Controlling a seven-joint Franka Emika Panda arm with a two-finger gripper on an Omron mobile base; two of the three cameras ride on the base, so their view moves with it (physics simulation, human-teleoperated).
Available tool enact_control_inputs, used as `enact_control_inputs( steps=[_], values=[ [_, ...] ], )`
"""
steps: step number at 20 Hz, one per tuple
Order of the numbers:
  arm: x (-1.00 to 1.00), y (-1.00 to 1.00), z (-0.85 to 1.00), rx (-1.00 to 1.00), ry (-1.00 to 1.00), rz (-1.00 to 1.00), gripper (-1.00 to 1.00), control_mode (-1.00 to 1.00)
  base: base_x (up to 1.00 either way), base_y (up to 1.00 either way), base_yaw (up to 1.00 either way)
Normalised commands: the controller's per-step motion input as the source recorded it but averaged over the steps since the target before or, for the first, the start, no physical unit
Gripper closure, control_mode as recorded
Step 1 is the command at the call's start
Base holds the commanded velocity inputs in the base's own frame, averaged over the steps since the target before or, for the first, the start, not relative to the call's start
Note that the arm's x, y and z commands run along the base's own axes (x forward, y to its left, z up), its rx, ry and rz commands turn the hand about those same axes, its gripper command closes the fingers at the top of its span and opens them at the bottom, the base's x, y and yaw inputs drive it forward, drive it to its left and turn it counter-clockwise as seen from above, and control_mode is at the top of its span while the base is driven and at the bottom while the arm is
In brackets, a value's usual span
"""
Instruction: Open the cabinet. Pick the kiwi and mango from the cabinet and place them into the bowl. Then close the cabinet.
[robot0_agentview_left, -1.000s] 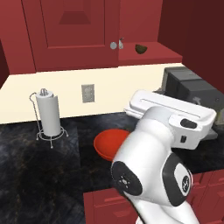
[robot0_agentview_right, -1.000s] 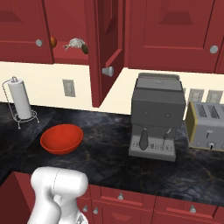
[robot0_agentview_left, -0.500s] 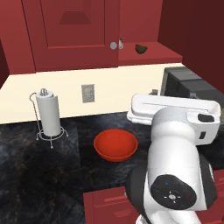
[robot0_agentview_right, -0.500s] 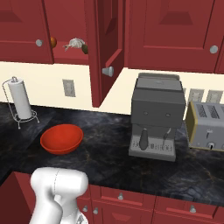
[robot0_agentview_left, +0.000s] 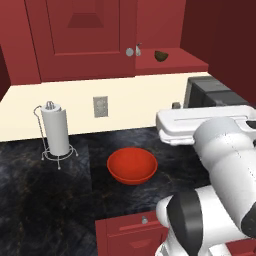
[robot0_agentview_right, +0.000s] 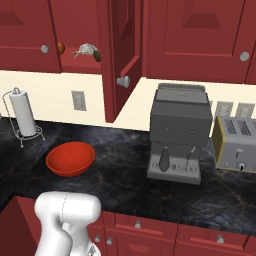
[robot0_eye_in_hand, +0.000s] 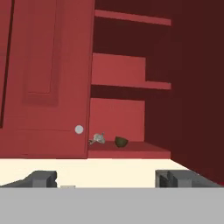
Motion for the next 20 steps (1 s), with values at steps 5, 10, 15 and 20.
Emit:
enact_control_inputs(
  steps=[5,10,15,20],
  values=[
    [0.00,0.00,0.00,0.00,0.00,0.15,-1.00,-1.00,0.00,0.00,0.00],
    [0.06,0.00,0.00,0.01,0.00,0.00,-1.00,-1.00,0.00,0.00,0.00],
    [0.41,0.02,0.00,0.11,0.00,0.00,-1.00,-1.00,0.00,0.00,0.00],
    [0.48,0.03,0.03,0.13,0.00,0.03,-1.00,-1.00,0.00,0.00,0.00]
  ],
)
